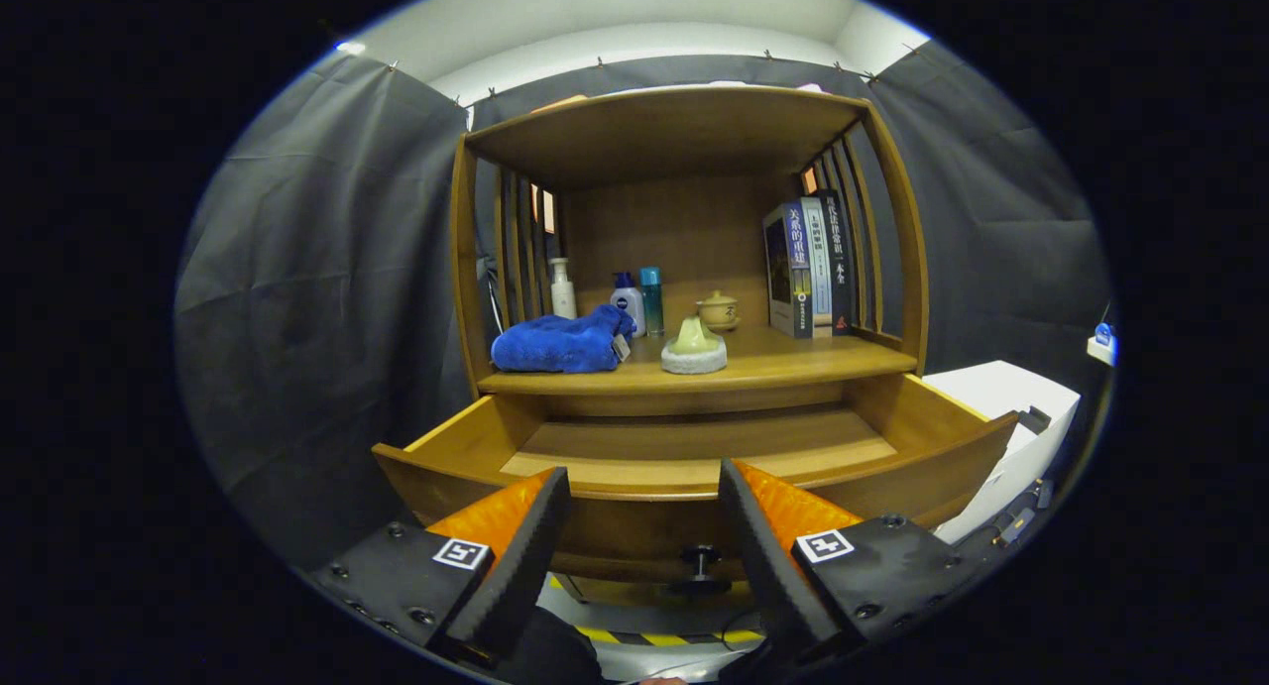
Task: Pull open the drawer, take out the items inside it, and place them on the countertop above the cabinet.
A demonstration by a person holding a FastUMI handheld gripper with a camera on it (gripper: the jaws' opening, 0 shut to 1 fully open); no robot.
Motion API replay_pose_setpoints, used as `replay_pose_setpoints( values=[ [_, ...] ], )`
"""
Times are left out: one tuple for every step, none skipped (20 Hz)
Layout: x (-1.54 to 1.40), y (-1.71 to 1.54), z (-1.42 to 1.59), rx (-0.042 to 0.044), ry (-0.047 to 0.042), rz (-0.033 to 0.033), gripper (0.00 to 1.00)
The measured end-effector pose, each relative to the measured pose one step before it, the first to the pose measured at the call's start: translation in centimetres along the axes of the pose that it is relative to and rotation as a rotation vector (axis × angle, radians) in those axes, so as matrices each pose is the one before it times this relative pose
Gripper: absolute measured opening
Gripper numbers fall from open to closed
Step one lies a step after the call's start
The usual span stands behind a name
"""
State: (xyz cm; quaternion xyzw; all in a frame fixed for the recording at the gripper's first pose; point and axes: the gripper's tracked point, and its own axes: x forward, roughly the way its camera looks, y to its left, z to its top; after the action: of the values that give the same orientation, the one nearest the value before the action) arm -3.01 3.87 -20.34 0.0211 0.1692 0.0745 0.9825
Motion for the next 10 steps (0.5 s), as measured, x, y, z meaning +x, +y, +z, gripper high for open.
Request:
replay_pose_setpoints(
  values=[
    [0.105,-0.228,-0.599,-0.00089,0.00842,-0.00490,0.97],
    [0.065,-0.247,-0.457,-0.00315,0.00360,-0.00720,0.97],
    [0.030,-0.385,-0.319,-0.00817,-0.00046,-0.01111,0.97],
    [-0.144,0.186,-0.040,-0.00755,-0.02236,-0.00374,0.97],
    [0.103,0.078,-0.130,-0.01566,-0.00739,-0.00424,0.97],
    [-0.128,-0.017,-0.313,-0.01567,-0.00494,-0.00447,0.97],
    [0.028,-0.026,-0.133,-0.00924,-0.00209,-0.00642,0.97],
    [-0.011,0.018,-0.293,-0.00021,0.00614,-0.00210,0.96],
    [-0.058,0.056,-0.390,0.00728,0.00620,-0.00105,0.96],
    [0.068,-0.019,-0.050,0.00526,-0.00751,0.00355,0.96]
  ],
)
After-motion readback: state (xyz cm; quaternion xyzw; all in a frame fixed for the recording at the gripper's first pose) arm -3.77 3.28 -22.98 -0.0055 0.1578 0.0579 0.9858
